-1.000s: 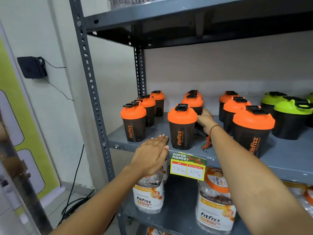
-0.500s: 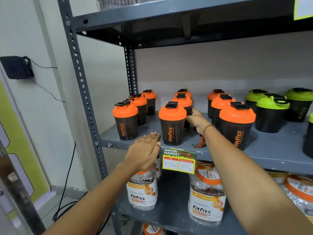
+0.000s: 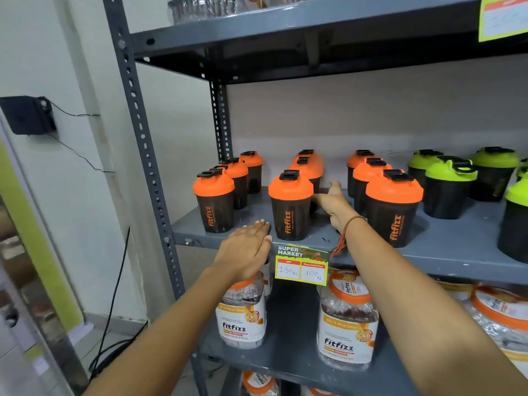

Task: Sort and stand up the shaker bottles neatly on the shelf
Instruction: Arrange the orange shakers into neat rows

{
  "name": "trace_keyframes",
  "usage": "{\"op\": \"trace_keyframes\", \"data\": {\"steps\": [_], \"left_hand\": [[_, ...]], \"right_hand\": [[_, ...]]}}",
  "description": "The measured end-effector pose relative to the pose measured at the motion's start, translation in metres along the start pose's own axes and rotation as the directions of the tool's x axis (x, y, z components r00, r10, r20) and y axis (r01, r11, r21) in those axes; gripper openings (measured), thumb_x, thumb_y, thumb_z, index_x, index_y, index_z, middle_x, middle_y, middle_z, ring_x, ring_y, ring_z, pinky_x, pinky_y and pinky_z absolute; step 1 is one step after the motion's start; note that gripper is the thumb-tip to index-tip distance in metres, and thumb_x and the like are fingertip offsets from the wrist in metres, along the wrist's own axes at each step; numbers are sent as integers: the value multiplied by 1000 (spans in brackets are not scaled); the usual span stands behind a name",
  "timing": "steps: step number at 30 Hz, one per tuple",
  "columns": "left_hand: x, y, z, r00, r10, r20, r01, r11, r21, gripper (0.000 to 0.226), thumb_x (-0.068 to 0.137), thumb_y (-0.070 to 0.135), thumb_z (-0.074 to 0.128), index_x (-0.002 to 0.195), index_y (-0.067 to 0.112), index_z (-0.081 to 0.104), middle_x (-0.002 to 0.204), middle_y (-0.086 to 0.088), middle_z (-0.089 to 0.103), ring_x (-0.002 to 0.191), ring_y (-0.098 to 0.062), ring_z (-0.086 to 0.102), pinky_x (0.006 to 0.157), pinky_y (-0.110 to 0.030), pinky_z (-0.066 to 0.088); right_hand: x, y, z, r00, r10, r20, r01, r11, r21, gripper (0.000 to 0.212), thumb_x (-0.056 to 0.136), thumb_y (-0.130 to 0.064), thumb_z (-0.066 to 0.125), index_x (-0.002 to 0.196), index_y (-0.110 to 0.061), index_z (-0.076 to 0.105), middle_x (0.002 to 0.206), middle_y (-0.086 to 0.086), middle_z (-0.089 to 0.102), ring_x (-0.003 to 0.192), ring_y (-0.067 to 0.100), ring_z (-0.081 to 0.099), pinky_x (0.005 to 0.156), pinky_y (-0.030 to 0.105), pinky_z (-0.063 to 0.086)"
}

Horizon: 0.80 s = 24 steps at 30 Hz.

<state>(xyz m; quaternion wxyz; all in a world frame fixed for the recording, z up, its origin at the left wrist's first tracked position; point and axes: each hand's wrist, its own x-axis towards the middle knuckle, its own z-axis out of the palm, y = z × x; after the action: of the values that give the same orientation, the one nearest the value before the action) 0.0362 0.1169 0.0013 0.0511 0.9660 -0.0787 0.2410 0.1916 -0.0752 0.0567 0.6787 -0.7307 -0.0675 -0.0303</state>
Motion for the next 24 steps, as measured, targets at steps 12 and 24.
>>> {"op": "trace_keyframes", "data": {"steps": [12, 24], "left_hand": [[0, 4, -2, 1000, -13, 11, 13, 1000, 23, 52, 101, 37, 22, 145, 14, 36, 151, -6, 36, 140, -16, 29, 112, -31, 18], [1, 7, -4, 999, -42, 31, 42, 999, 15, 52, 101, 37, 22, 146, 14, 34, 153, -5, 33, 141, -16, 27, 113, -33, 20]], "right_hand": [[-86, -2, -4, 949, -220, 226, 225, 974, 2, 83, 71, -83, 54, 138, -35, 43, 138, -7, 52, 126, 15, 49, 105, 41, 42], [-94, 0, 0, 909, -263, 325, 356, 894, -273, 88, 66, -38, 89, 139, -21, 43, 136, 2, 58, 122, 20, 56, 102, 41, 48]]}}
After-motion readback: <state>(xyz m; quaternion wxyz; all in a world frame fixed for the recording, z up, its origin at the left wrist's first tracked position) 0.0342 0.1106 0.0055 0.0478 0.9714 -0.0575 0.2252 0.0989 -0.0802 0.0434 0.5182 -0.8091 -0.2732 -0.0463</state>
